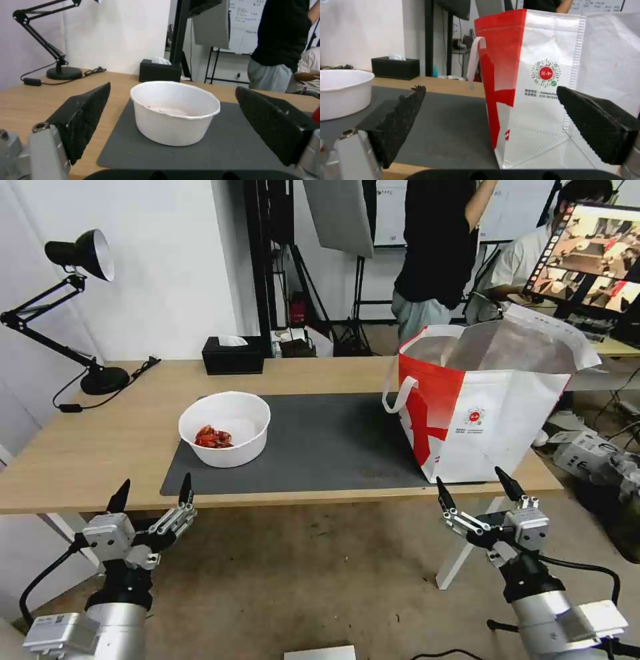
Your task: Pick up the trash from the table and place it into the takeout bag.
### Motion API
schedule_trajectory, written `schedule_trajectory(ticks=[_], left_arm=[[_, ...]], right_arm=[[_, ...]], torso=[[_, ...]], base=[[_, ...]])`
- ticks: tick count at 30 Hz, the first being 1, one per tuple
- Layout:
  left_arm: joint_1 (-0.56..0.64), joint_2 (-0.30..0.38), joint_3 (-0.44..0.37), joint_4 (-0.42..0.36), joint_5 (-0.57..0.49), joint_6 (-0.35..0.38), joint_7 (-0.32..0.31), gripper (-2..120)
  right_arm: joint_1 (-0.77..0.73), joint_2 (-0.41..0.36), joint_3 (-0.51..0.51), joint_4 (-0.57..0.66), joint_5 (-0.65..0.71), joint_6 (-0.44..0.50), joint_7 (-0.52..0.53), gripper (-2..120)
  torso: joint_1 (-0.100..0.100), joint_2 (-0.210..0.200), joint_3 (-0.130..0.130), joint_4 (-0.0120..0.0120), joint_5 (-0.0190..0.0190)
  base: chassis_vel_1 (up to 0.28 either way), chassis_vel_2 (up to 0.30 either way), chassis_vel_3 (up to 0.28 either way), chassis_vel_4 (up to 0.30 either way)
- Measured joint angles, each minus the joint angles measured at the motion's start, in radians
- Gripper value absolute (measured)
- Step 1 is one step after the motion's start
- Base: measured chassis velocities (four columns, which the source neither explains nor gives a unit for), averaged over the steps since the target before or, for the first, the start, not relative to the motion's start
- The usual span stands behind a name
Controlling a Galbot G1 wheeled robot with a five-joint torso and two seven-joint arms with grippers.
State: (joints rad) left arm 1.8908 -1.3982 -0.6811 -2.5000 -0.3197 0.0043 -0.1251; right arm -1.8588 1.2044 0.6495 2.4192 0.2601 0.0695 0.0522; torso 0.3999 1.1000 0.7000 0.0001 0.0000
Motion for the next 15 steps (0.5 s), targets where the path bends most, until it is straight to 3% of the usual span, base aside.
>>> schedule_trajectory(ticks=[15], left_arm=[[-0.006,0.012,0.0,0.0,-0.01,0.018,-0.001,100]], right_arm=[[0.009,-0.009,-0.016,-0.007,0.003,-0.008,0.008,100]], torso=[[0.0,0.0,0.0,-0.0001,0.0]], base=[[0.0,0.0,0.0,0.0]])
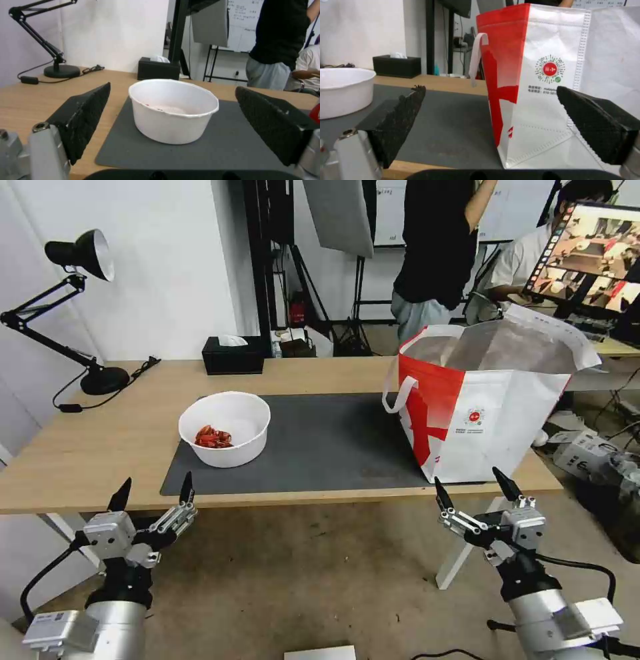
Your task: Pick up the trash from the table and place it into the takeout bag.
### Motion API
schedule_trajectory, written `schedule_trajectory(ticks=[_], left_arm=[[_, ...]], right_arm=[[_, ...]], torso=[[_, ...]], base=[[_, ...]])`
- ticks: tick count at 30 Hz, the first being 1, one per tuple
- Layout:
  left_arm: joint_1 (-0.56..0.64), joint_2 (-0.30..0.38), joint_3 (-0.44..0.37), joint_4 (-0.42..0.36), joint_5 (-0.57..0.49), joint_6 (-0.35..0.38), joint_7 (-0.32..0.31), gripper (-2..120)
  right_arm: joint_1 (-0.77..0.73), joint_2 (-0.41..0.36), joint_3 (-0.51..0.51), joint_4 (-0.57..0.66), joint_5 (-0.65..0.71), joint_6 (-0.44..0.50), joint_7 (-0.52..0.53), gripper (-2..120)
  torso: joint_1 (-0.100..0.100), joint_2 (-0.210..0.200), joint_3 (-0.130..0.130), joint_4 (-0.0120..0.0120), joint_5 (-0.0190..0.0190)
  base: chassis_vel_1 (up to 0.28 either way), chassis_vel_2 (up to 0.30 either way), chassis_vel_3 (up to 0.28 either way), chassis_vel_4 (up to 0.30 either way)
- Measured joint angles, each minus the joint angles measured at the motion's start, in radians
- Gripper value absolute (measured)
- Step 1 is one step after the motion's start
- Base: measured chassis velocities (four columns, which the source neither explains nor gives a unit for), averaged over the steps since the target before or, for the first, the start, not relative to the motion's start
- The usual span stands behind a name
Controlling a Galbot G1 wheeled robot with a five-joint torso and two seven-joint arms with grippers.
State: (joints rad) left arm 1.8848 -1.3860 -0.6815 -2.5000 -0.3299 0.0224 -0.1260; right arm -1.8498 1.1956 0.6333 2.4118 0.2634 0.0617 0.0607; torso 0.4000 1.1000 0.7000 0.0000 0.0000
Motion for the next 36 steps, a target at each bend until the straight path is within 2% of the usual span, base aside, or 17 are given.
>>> schedule_trajectory(ticks=[16,18,19,22,23,26,27,29,30,31,34,36], left_arm=[[-0.025,0.052,-0.011,0.0,-0.049,0.045,-0.02,100],[-0.051,0.095,-0.022,0.0,-0.1,0.085,-0.045,100],[-0.051,0.095,-0.022,0.0,-0.1,0.085,-0.045,100],[-0.096,0.162,-0.059,0.0,-0.2,0.143,-0.095,100],[-0.096,0.162,-0.059,0.0,-0.2,0.143,-0.095,100],[-0.166,0.238,-0.084,0.0,-0.33,0.207,-0.171,100],[-0.166,0.238,-0.084,0.0,-0.33,0.207,-0.171,100],[-0.239,0.299,-0.073,0.004,-0.407,0.256,-0.203,100],[-0.283,0.339,-0.056,0.022,-0.445,0.28,-0.215,100],[-0.283,0.339,-0.056,0.022,-0.445,0.28,-0.215,100],[-0.416,0.441,-0.007,0.107,-0.571,0.349,-0.243,100],[-0.452,0.466,0.008,0.133,-0.605,0.366,-0.249,100]], right_arm=[[0.015,-0.024,-0.018,-0.001,0.009,-0.03,0.023,100],[0.02,-0.033,-0.018,-0.002,0.014,-0.032,0.027,100],[0.02,-0.033,-0.018,-0.002,0.014,-0.032,0.027,100],[0.042,-0.062,-0.031,-0.015,0.03,-0.044,0.031,100],[0.042,-0.062,-0.031,-0.015,0.03,-0.044,0.031,100],[0.071,-0.102,-0.055,-0.036,0.053,-0.063,0.03,100],[0.071,-0.102,-0.055,-0.036,0.053,-0.063,0.03,100],[0.077,-0.117,-0.062,-0.046,0.064,-0.071,0.029,100],[0.073,-0.118,-0.062,-0.049,0.066,-0.072,0.029,100],[0.073,-0.118,-0.062,-0.049,0.066,-0.072,0.029,100],[0.068,-0.115,-0.059,-0.057,0.066,-0.073,0.029,100],[0.069,-0.114,-0.06,-0.06,0.066,-0.074,0.029,100]], torso=[[0.0,0.0,0.0,0.0001,0.0],[0.0,0.0,0.0,0.0,0.0],[0.0,0.0,0.0,0.0,0.0],[0.0,0.0,0.0,-0.0002,-0.0001],[0.0,0.0,0.0,-0.0002,-0.0001],[0.0,0.0,0.0,0.0001,0.0],[0.0,0.0,0.0,0.0001,0.0],[0.0,0.0,0.0,0.0005,-0.0001],[0.0,0.0,0.0,0.0,0.0003],[0.0,0.0,0.0,0.0,0.0003],[0.0,0.0,0.0,-0.0002,-0.0004],[0.0,0.0,0.0,-0.0001,-0.0002]], base=[[0.0,0.0,0.0,0.0],[0.0,0.0,0.0,0.0],[0.0,0.0,0.0,0.0],[0.0,0.0,0.0,0.0],[0.0,0.0,0.0,0.0],[0.0,0.0,0.0,0.0],[0.0,0.0,0.0,0.0],[0.0,0.0,0.0,0.0],[0.0,0.0,0.0,0.0],[0.0,0.0,0.0,0.0],[0.0,0.0,0.0,0.0],[0.0,0.0,0.0,0.0]])
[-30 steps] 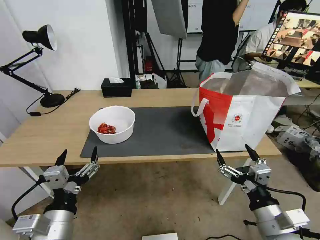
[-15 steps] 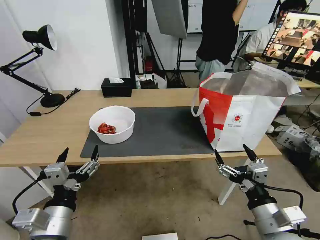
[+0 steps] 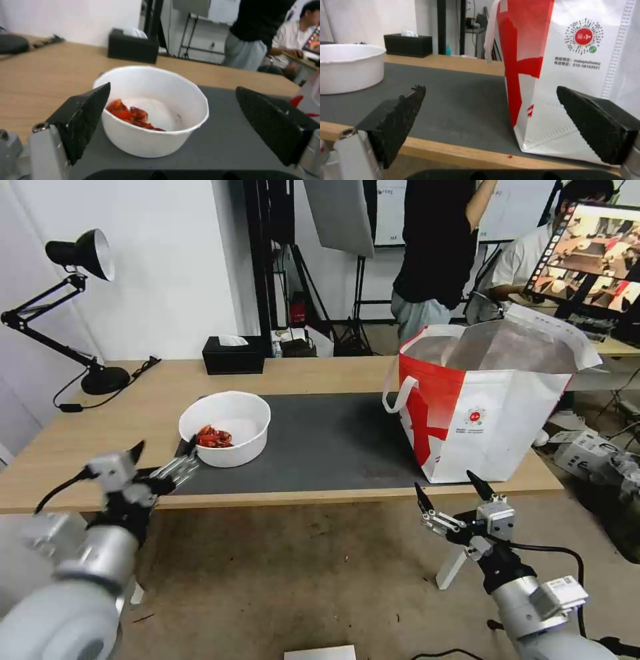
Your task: Pick up the trash from the table and place it into the takeout bag.
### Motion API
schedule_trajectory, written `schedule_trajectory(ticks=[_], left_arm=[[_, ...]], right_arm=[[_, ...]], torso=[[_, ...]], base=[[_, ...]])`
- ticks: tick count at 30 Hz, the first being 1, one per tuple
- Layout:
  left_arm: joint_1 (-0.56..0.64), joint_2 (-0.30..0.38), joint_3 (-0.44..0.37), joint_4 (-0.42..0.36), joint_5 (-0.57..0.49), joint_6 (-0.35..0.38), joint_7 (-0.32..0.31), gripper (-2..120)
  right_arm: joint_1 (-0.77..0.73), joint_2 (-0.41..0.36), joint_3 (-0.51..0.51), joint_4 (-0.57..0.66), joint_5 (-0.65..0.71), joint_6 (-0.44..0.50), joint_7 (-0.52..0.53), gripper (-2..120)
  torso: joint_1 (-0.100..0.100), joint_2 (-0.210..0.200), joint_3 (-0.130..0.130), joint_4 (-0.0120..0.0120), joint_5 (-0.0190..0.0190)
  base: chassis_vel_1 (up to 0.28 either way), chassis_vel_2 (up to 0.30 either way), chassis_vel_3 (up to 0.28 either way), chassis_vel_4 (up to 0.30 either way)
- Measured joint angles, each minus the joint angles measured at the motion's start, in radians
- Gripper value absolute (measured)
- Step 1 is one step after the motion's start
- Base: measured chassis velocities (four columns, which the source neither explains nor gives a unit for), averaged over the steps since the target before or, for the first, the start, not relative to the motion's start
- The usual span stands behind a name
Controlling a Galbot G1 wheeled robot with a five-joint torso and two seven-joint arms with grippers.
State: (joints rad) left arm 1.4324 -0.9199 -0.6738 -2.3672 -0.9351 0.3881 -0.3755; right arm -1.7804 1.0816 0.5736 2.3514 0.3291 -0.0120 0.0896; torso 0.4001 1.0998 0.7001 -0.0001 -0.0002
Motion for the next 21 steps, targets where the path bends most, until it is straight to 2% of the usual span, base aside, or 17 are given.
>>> schedule_trajectory(ticks=[2,3,7,8,11,12,15,21], left_arm=[[-0.096,0.053,0.048,0.07,-0.069,0.037,-0.018,100],[-0.096,0.053,0.048,0.07,-0.069,0.037,-0.018,100],[-0.316,0.121,0.178,0.23,-0.195,0.134,-0.072,100],[-0.316,0.121,0.178,0.23,-0.195,0.134,-0.072,100],[-0.455,0.138,0.291,0.342,-0.249,0.215,-0.156,100],[-0.455,0.138,0.291,0.342,-0.249,0.215,-0.156,100],[-0.586,0.147,0.405,0.446,-0.256,0.255,-0.246,100],[-0.669,0.151,0.478,0.503,-0.252,0.274,-0.291,100]], right_arm=[[0.006,0.002,-0.003,-0.008,-0.003,-0.001,0.0,100],[0.006,0.002,-0.003,-0.008,-0.003,-0.001,0.0,100],[0.013,0.005,-0.013,-0.022,-0.011,-0.003,-0.002,100],[0.013,0.005,-0.013,-0.022,-0.011,-0.003,-0.002,100],[0.026,0.007,-0.027,-0.034,-0.024,-0.004,-0.002,100],[0.026,0.007,-0.027,-0.034,-0.024,-0.004,-0.002,100],[0.039,0.017,-0.038,-0.042,-0.031,-0.004,-0.002,100],[0.049,0.025,-0.045,-0.055,-0.032,-0.003,-0.002,100]], torso=[[0.0,0.0,0.0,0.0001,0.0],[0.0,0.0,0.0,0.0001,0.0],[0.0,0.0,0.0,0.0,0.0001],[0.0,0.0,0.0,0.0,0.0001],[0.0,0.0,0.0,0.0001,0.0001],[0.0,0.0,0.0,0.0001,0.0001],[0.0,0.0,0.0,0.0,0.0002],[0.0,0.0,0.0,0.0,0.0002]], base=[[0.0,0.0,0.0,0.0],[0.0,0.0,0.0,0.0],[0.0,0.0,0.0,0.0],[0.0,0.0,0.0,0.0],[0.0,0.0,0.0,0.0],[0.0,0.0,0.0,0.0],[0.0,0.0,0.0,0.0],[0.0,0.0,0.0,0.0]])
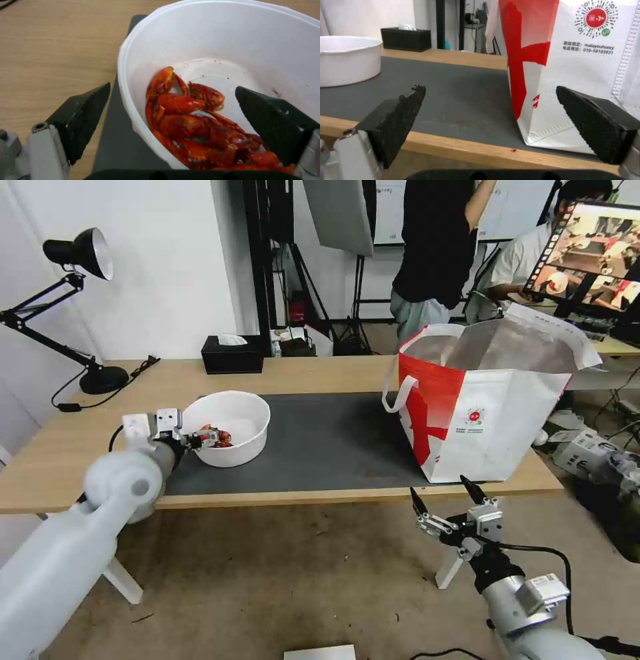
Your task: Pick up the trash from the table and place it into the takeout bag.
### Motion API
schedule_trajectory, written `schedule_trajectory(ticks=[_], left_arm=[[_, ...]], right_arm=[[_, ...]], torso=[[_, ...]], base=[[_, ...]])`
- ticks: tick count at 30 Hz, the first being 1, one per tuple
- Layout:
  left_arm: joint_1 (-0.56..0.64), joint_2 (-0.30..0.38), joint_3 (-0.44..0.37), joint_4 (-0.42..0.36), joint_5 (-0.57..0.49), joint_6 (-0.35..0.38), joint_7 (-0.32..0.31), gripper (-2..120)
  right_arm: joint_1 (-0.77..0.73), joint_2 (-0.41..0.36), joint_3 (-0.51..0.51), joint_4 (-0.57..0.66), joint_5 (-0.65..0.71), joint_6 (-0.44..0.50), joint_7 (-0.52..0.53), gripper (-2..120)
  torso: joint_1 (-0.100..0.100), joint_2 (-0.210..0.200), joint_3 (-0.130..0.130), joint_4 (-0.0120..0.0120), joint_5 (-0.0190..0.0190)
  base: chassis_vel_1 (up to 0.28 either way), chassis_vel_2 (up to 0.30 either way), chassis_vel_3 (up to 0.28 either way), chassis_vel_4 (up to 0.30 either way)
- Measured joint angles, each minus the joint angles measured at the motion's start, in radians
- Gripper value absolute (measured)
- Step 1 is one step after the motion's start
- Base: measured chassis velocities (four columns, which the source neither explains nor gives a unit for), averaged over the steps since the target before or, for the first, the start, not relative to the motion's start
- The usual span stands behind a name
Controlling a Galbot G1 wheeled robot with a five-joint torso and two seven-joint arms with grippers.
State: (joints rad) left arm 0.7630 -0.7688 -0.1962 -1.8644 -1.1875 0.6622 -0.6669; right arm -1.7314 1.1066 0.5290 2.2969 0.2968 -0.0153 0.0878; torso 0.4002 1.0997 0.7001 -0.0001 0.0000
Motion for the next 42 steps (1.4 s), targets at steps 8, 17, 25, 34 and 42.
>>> schedule_trajectory(ticks=[8,17,25,34,42], left_arm=[[-0.071,0.01,0.052,0.085,-0.004,0.035,-0.003,100],[-0.14,0.018,0.106,0.136,-0.05,0.073,-0.012,91],[-0.161,0.015,0.131,0.145,-0.069,0.077,-0.049,63],[-0.166,0.021,0.131,0.15,-0.083,0.076,-0.05,32],[-0.154,0.013,0.118,0.138,-0.133,0.074,-0.055,6]], right_arm=[[0.033,-0.002,-0.011,-0.023,0.022,0.0,0.01,100],[0.043,0.0,-0.027,-0.036,0.047,-0.003,0.032,100],[0.056,0.004,-0.027,-0.049,0.054,-0.005,0.045,100],[0.061,0.007,-0.027,-0.056,0.056,-0.007,0.051,100],[0.061,0.007,-0.021,-0.06,0.058,-0.009,0.057,100]], torso=[[0.0,0.0,0.0,0.0002,-0.0001],[0.0,0.0,0.0,0.0002,-0.0001],[0.0,0.0,0.0,0.0001,0.0],[0.0,0.0,0.0,0.0001,0.0],[0.0,0.0,0.0,0.0001,0.0]], base=[[0.0,0.0,0.0,0.0],[0.0,0.0,0.0,0.0],[0.0,0.0,0.0,0.0],[0.0,0.0,0.0,0.0],[0.0,0.0,0.0,0.0]])
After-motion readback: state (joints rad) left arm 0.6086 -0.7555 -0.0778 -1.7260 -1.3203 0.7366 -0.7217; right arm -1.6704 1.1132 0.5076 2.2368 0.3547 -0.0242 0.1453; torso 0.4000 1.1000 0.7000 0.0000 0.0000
